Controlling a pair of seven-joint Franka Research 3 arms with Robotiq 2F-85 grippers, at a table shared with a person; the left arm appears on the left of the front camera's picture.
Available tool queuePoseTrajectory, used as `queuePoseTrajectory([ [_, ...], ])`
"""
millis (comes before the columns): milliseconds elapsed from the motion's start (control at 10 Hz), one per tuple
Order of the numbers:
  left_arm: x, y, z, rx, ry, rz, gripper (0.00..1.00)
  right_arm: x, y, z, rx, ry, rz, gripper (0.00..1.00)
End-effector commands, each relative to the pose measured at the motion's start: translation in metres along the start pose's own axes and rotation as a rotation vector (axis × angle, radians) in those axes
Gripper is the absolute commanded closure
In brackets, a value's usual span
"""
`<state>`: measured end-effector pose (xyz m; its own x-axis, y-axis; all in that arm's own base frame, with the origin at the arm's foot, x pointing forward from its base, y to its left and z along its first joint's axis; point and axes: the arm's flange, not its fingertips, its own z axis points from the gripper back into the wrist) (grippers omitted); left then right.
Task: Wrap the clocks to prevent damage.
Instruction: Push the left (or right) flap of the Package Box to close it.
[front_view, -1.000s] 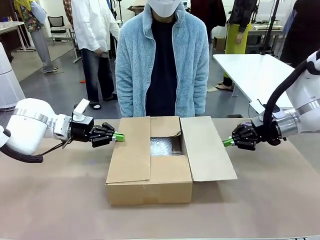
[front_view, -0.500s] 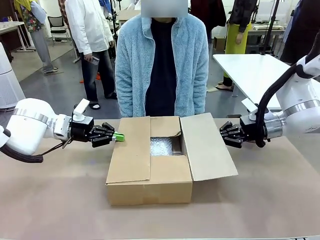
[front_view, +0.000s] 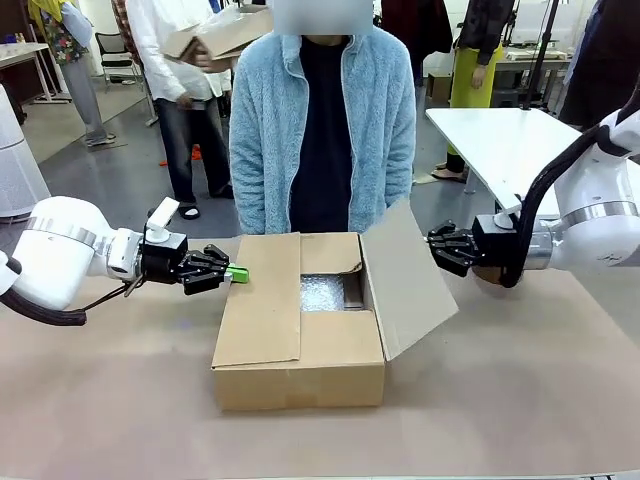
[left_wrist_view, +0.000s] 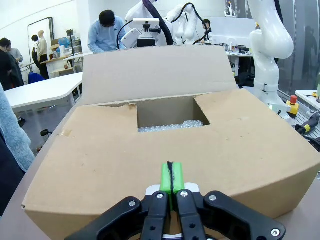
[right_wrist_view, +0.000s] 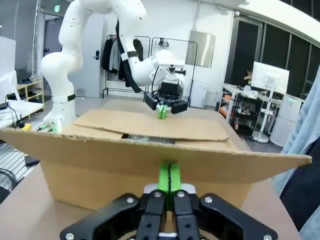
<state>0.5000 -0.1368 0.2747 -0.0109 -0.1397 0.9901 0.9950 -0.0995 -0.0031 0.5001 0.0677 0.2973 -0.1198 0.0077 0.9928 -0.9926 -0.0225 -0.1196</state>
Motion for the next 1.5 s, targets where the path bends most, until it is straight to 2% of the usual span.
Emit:
queuePoseTrajectory([
  [0,-0.003,0.0,-0.001,0.004,0.003,0.002,0.99,-0.012,-0.003,-0.026,0.006,-0.015,0.023,0.99],
  [500,-0.003,0.0,-0.001,0.004,0.003,0.002,0.99,-0.043,-0.02,-0.087,0.085,0.01,-0.048,0.99],
  [1100,-0.003,0.0,-0.001,0.004,0.003,0.002,0.99,-0.056,-0.024,-0.102,0.101,0.039,-0.072,0.99],
  [1400,-0.003,0.0,-0.001,0.004,0.003,0.002,0.99,-0.079,-0.023,-0.096,0.156,0.085,-0.164,0.99],
])
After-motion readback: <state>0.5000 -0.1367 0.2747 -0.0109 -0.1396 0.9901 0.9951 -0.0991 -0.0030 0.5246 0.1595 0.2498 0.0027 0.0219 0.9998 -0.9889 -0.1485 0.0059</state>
